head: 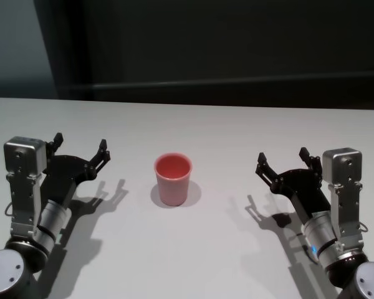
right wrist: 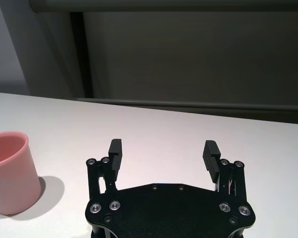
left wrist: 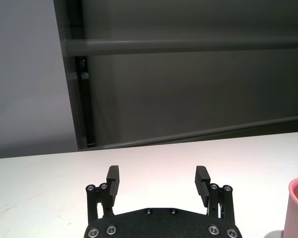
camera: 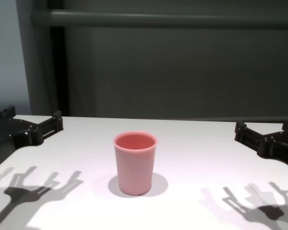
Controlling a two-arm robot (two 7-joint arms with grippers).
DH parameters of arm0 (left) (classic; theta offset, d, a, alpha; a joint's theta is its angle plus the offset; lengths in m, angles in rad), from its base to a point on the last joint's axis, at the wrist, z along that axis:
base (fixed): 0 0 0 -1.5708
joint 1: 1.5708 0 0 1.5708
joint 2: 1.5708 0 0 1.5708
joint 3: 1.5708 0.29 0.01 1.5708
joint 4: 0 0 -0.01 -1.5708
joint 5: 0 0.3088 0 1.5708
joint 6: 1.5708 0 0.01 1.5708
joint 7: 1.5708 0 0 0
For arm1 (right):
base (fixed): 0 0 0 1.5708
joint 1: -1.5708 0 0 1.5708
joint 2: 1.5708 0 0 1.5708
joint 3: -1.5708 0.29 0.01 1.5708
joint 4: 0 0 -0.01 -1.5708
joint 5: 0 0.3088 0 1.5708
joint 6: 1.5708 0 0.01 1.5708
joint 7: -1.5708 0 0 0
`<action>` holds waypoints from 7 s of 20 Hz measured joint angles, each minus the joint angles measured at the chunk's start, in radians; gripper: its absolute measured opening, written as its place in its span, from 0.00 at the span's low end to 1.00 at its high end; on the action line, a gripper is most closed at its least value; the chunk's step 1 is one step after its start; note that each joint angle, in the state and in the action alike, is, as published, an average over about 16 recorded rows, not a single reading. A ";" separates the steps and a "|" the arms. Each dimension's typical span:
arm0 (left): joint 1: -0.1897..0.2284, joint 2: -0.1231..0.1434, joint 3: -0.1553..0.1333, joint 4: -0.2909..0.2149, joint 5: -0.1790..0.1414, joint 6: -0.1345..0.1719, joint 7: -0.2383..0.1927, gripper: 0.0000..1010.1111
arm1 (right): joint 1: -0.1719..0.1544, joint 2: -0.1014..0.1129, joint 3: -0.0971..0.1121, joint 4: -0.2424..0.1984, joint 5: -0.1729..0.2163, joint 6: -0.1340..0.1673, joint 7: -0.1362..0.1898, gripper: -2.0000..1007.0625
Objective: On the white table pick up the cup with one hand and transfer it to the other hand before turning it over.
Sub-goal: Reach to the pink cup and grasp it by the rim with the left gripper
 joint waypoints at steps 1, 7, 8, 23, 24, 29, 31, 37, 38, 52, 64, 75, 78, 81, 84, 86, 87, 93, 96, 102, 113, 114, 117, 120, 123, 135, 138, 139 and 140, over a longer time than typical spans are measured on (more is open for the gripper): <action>0.000 0.000 0.000 0.000 0.000 0.000 0.000 0.99 | 0.000 0.000 0.000 0.000 0.000 0.000 0.000 0.99; 0.000 0.000 0.000 0.000 0.000 0.000 0.000 0.99 | 0.000 0.000 0.000 0.000 0.000 0.000 0.000 0.99; 0.000 0.000 0.000 0.000 0.000 0.000 0.000 0.99 | 0.000 0.000 0.000 0.000 0.000 0.000 0.000 0.99; 0.000 0.000 0.000 0.000 0.000 0.000 0.000 0.99 | 0.000 0.000 0.000 0.000 0.000 0.000 0.000 0.99; 0.000 0.000 0.000 0.000 0.000 0.000 0.000 0.99 | 0.000 0.000 0.000 0.000 0.000 0.000 0.000 0.99; 0.000 0.000 0.000 0.000 0.000 0.000 0.000 0.99 | 0.000 0.000 0.000 0.000 0.000 0.000 0.000 0.99; 0.000 0.000 0.000 0.000 0.000 0.000 0.000 0.99 | 0.000 0.000 0.000 0.000 0.000 0.000 0.000 0.99; 0.000 0.000 0.000 0.000 0.000 0.000 0.000 0.99 | 0.000 0.000 0.000 0.000 0.000 0.000 0.000 0.99; 0.000 0.000 0.000 0.000 0.000 0.000 0.000 0.99 | 0.000 0.000 0.000 0.000 0.000 0.000 0.000 0.99; 0.000 0.000 0.000 0.000 0.000 0.000 0.000 0.99 | 0.000 0.000 0.000 0.000 0.000 0.000 0.000 0.99; 0.000 0.000 0.000 0.000 0.000 0.000 0.000 0.99 | 0.000 0.000 0.000 0.000 0.000 0.000 0.000 0.99; 0.000 0.000 0.000 0.000 0.000 0.000 0.000 0.99 | 0.000 0.000 0.000 0.000 0.000 0.000 0.000 0.99; 0.000 0.000 0.000 0.000 0.000 0.000 0.000 0.99 | 0.000 0.000 0.000 0.000 0.000 0.000 0.000 0.99; -0.002 0.003 0.000 0.000 0.004 0.000 -0.004 0.99 | 0.000 0.000 0.000 0.000 0.000 0.000 0.000 0.99; -0.006 0.012 -0.001 -0.003 0.014 0.002 -0.014 0.99 | 0.000 0.000 0.000 0.000 0.000 0.000 0.000 0.99; -0.009 0.023 -0.002 -0.008 0.026 0.004 -0.023 0.99 | 0.000 0.000 0.000 0.000 0.000 0.000 0.000 0.99; -0.011 0.031 -0.002 -0.012 0.034 0.006 -0.029 0.99 | 0.000 0.000 0.000 0.000 0.000 0.000 0.000 0.99; -0.027 0.098 -0.005 -0.047 0.095 0.018 -0.084 0.99 | 0.000 0.000 0.000 0.000 0.000 0.000 0.000 0.99; -0.037 0.142 -0.007 -0.071 0.128 0.027 -0.125 0.99 | 0.000 0.000 0.000 0.000 0.000 0.000 0.000 0.99; -0.062 0.236 0.001 -0.122 0.189 0.035 -0.217 0.99 | 0.000 0.000 0.000 0.000 0.000 0.000 0.000 0.99; -0.176 0.393 0.101 -0.175 0.313 -0.002 -0.397 0.99 | 0.000 0.000 0.000 0.000 0.000 0.000 0.000 0.99; -0.191 0.406 0.117 -0.178 0.330 -0.008 -0.412 0.99 | 0.000 0.000 0.000 0.000 0.000 0.000 0.000 0.99; -0.238 0.439 0.170 -0.181 0.381 -0.025 -0.457 0.99 | 0.000 0.000 0.000 0.000 0.000 0.000 0.000 0.99; -0.287 0.467 0.226 -0.181 0.433 -0.044 -0.502 0.99 | 0.000 0.000 0.000 0.000 0.000 0.000 0.000 0.99; -0.334 0.488 0.282 -0.178 0.483 -0.063 -0.544 0.99 | 0.000 0.000 0.000 0.000 0.000 0.000 0.000 0.99; -0.501 0.509 0.465 -0.135 0.628 -0.135 -0.706 0.99 | 0.000 0.000 0.000 0.000 0.000 0.000 0.000 0.99; -0.538 0.504 0.505 -0.116 0.661 -0.153 -0.737 0.99 | 0.000 0.000 0.000 0.000 0.000 0.000 0.000 0.99; -0.551 0.501 0.518 -0.109 0.672 -0.160 -0.746 0.99 | 0.000 0.000 0.000 0.000 0.000 0.000 0.000 0.99; -0.563 0.497 0.531 -0.102 0.683 -0.166 -0.756 0.99 | 0.000 0.000 0.000 0.000 0.000 0.000 0.000 0.99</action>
